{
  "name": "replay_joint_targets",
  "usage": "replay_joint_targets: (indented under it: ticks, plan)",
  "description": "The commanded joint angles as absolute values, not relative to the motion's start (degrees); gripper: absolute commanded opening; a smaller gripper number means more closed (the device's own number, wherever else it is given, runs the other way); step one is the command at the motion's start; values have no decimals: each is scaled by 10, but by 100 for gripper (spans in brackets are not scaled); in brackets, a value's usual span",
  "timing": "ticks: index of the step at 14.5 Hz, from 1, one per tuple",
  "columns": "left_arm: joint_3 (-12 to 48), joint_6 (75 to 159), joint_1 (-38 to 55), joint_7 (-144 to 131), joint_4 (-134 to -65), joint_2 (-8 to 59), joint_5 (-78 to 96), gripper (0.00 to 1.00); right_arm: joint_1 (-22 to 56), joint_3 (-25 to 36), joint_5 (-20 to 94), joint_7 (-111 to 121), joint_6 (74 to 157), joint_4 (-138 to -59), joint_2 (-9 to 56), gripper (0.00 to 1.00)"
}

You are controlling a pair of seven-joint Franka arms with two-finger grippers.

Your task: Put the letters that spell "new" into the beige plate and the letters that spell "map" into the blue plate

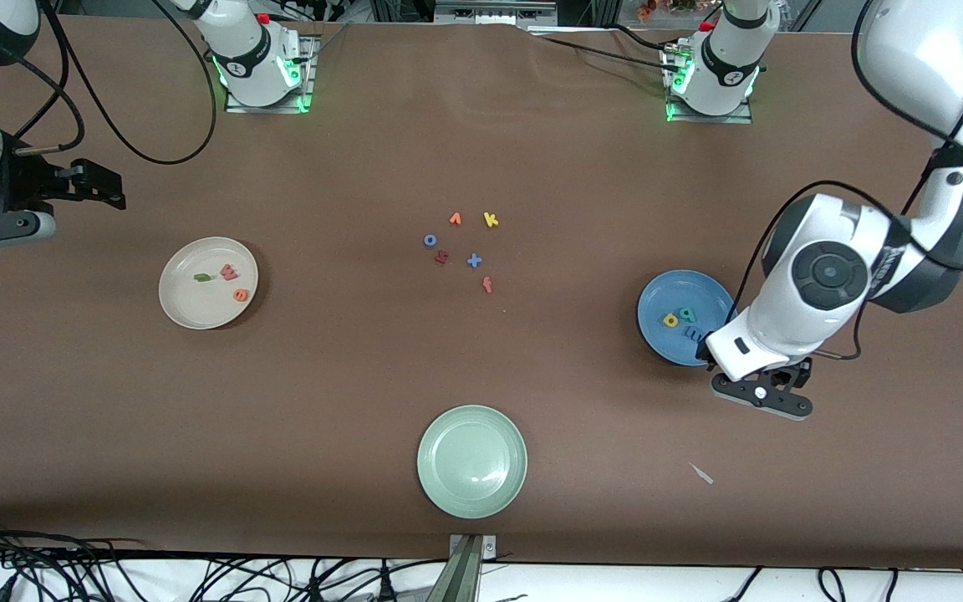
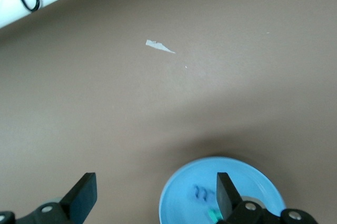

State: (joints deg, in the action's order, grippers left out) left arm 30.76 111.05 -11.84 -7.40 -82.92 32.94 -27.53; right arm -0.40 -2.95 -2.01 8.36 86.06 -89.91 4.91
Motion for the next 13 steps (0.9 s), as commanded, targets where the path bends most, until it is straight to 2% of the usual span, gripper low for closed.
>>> replay_joint_targets:
  ticks: [1,5,8,11,13]
  plan:
    - [329,994,-116,-67,-745,326,-250,100,-10,-38,-27,76,867,-904,45,100]
    - [332,912,-124,-66,-681,314,-178,100,-10,-38,-27,76,879,-904,45,100]
    - [298,910,-106,-65,-700,228,-135,100,-10,-38,-26,76,879,-904,45,100]
    - [167,898,-50,-65,-764,128,-27,100,-10,-38,-26,75,879,-904,45,100]
    - [100,903,-18,-63,-838,64,2,100,-10,-39,-27,75,878,-905,45,100]
